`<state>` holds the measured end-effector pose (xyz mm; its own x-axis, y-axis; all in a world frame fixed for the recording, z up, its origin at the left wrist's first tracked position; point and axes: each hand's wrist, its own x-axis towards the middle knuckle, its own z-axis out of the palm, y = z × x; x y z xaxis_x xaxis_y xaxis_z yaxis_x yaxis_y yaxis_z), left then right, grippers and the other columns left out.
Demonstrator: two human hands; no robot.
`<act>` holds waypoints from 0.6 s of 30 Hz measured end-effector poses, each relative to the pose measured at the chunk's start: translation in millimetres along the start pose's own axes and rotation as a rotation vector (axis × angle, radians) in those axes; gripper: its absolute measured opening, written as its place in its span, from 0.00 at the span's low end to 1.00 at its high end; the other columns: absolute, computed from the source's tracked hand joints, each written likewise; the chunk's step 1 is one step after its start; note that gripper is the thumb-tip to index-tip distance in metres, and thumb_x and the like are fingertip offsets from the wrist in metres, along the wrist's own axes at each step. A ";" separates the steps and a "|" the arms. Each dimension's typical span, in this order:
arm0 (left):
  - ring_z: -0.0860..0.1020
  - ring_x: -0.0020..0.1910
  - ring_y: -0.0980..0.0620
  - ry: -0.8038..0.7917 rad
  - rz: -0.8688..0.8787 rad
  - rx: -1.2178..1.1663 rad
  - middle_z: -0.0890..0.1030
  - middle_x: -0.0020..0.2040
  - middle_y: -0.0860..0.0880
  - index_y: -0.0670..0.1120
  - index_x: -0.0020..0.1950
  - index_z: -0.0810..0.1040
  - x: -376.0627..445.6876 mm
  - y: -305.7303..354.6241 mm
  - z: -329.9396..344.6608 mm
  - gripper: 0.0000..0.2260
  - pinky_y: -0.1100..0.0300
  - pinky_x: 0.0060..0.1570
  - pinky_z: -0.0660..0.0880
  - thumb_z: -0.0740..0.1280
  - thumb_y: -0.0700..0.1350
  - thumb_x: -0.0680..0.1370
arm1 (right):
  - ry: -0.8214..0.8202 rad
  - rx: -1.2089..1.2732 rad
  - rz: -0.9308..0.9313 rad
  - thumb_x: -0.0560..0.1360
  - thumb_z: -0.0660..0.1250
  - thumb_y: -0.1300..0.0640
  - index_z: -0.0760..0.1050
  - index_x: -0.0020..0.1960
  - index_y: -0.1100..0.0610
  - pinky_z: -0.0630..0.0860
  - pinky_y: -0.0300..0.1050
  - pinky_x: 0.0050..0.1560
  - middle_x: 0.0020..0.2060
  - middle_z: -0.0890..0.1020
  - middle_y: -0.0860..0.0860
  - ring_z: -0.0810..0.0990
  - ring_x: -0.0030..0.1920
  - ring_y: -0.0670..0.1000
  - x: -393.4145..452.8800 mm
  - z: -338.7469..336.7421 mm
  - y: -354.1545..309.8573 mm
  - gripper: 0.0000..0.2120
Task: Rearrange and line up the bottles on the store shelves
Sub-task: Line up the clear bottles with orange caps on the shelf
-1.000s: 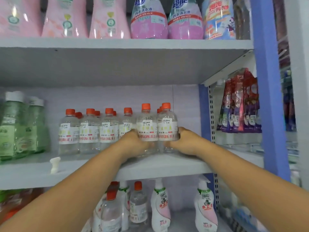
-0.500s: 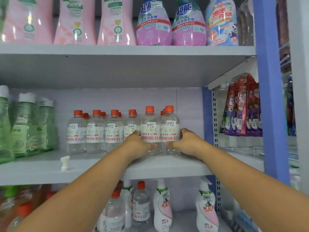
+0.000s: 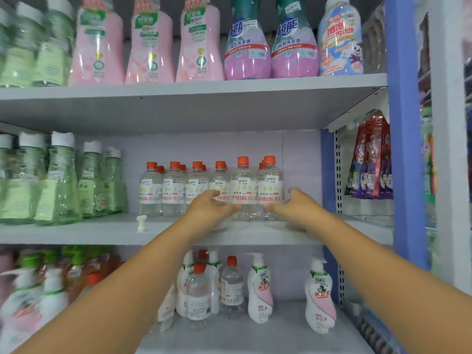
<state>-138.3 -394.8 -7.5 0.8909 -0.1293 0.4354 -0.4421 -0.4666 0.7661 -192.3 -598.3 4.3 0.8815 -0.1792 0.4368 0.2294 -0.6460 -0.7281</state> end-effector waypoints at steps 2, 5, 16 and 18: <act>0.79 0.56 0.60 0.070 0.072 -0.096 0.79 0.63 0.58 0.53 0.75 0.69 -40.3 -8.5 -13.7 0.30 0.64 0.53 0.73 0.74 0.57 0.76 | 0.020 0.088 -0.078 0.77 0.72 0.49 0.68 0.69 0.44 0.73 0.35 0.40 0.55 0.79 0.43 0.77 0.46 0.40 -24.8 10.4 -1.6 0.22; 0.81 0.52 0.68 0.209 0.096 -0.202 0.82 0.57 0.61 0.56 0.67 0.75 -102.0 -52.5 -26.1 0.19 0.71 0.48 0.76 0.74 0.51 0.77 | 0.079 0.239 -0.227 0.76 0.73 0.48 0.66 0.74 0.47 0.74 0.38 0.57 0.63 0.76 0.42 0.77 0.60 0.42 -65.0 46.0 10.8 0.30; 0.78 0.62 0.50 0.457 -0.304 -0.028 0.78 0.63 0.52 0.48 0.67 0.74 -159.4 -247.3 -66.9 0.22 0.49 0.64 0.75 0.75 0.51 0.76 | -0.172 0.253 0.059 0.76 0.71 0.46 0.69 0.71 0.48 0.73 0.42 0.57 0.65 0.76 0.43 0.76 0.62 0.45 -100.9 222.3 68.0 0.25; 0.77 0.61 0.51 0.465 -0.292 0.048 0.77 0.63 0.52 0.47 0.68 0.74 -146.4 -269.8 -72.1 0.29 0.49 0.63 0.76 0.75 0.59 0.74 | -0.184 0.188 0.093 0.77 0.71 0.48 0.69 0.70 0.50 0.71 0.37 0.51 0.61 0.75 0.43 0.75 0.58 0.46 -90.0 241.9 68.4 0.24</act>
<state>-157.0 -186.9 -243.9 0.8313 0.4063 0.3793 -0.1686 -0.4659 0.8686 -156.1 -446.8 -212.6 0.9584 -0.0826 0.2731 0.2018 -0.4806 -0.8534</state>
